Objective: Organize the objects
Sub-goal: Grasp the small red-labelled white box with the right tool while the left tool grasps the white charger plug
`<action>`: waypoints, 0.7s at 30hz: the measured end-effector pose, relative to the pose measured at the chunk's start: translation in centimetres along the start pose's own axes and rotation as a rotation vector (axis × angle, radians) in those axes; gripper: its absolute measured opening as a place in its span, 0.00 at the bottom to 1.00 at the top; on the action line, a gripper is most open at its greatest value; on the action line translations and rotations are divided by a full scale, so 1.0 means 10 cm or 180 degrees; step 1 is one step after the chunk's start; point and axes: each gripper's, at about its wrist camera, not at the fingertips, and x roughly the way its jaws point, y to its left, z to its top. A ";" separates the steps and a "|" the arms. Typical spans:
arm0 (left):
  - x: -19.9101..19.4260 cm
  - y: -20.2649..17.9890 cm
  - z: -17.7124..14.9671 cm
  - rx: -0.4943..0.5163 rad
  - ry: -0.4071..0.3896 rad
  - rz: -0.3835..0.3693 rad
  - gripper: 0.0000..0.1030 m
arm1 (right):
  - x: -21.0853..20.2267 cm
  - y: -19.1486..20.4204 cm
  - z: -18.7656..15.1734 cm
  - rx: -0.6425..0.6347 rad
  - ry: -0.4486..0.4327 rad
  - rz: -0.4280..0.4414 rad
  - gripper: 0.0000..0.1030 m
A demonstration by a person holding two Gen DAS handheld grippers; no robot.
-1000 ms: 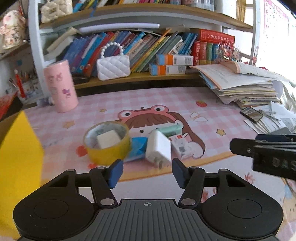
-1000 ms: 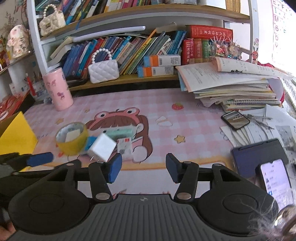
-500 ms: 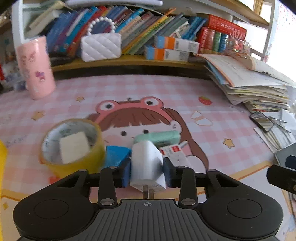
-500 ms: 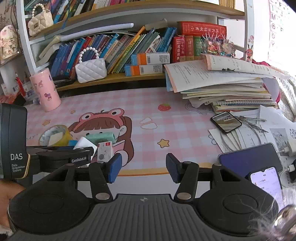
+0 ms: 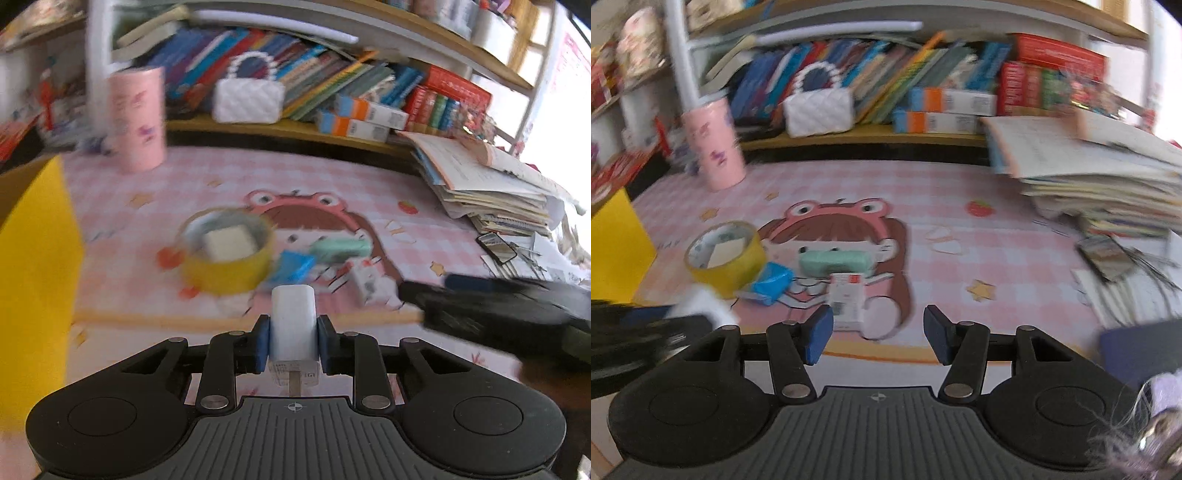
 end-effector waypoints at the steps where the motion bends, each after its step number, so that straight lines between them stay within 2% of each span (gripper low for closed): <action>1: -0.08 0.05 -0.05 -0.0049 0.0022 0.0025 0.24 | 0.08 0.05 0.01 -0.0065 0.0006 0.0019 0.51; 6: -0.37 0.19 -0.27 -0.0177 0.0113 0.0104 0.24 | 0.45 0.21 0.06 -0.0213 0.0033 0.0047 0.49; 9: -0.50 0.25 -0.32 -0.0263 0.0065 0.0148 0.24 | 0.57 0.25 0.07 -0.0277 0.0049 0.0011 0.42; 11: -0.58 0.29 -0.34 -0.0282 0.0008 0.0182 0.24 | 0.64 0.26 0.07 -0.0269 0.0100 0.0011 0.27; 12: -0.61 0.31 -0.36 -0.0292 -0.0014 0.0198 0.24 | 0.67 0.25 0.06 -0.0248 0.0128 0.0000 0.27; 16: -0.73 0.41 -0.42 -0.0378 -0.0069 0.0198 0.24 | 0.56 0.29 0.03 -0.0256 0.0115 -0.0032 0.27; 21: -0.85 0.50 -0.51 -0.0429 -0.0106 0.0111 0.24 | 0.09 0.43 -0.04 -0.0143 0.0032 0.0024 0.27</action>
